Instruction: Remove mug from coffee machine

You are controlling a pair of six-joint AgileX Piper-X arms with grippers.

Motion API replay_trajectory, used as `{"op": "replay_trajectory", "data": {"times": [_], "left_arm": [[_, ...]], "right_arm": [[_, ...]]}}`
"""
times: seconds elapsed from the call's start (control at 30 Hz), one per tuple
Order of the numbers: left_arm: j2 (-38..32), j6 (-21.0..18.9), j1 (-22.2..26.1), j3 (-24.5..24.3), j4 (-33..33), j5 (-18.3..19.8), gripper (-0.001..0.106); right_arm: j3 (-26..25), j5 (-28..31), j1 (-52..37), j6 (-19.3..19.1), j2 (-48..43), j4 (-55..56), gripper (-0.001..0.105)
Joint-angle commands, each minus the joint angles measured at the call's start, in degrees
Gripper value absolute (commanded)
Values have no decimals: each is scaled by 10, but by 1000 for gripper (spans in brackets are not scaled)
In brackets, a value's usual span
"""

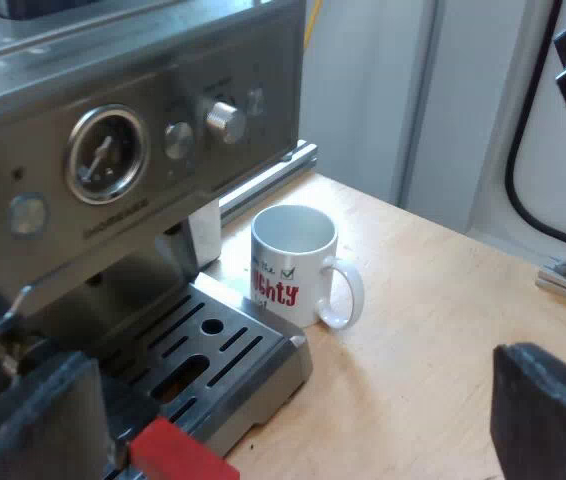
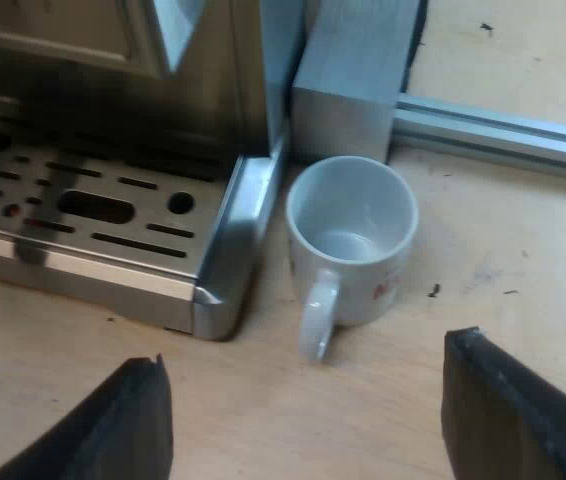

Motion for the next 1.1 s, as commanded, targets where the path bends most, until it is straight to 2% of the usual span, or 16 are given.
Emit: {"op": "replay_trajectory", "data": {"times": [0.03, 0.23, 0.37, 0.5, 0.67, 0.87, 0.93, 1.0, 1.1], "left_arm": [[5, -25, 3, -30, 36, -11, 80], [36, -42, 27, -57, 48, -8, 80], [73, -42, 97, -84, 85, -1, 80], [81, -41, 186, -86, 103, 44, 80], [81, -41, 260, -86, 129, 40, 80], [77, -40, 296, -88, 144, 40, 80], [73, -40, 315, -97, 166, 28, 80], [68, -37, 327, -104, 177, 13, 80], [55, -24, 333, -113, 189, 12, 80]], "right_arm": [[-20, -28, 1, 17, 24, 7, 59], [-33, -57, 1, 43, 69, 7, 59], [-56, -73, 1, 51, 106, 1, 59], [-71, -94, 0, 46, 120, -6, 59], [-71, -94, -13, 43, 124, -5, 59], [-71, -105, -119, 33, 124, -2, 59], [-71, -133, -174, 12, 124, 2, 59], [-71, -143, -216, -4, 124, 2, 59], [-71, -146, -277, -32, 124, 2, 59]]}}
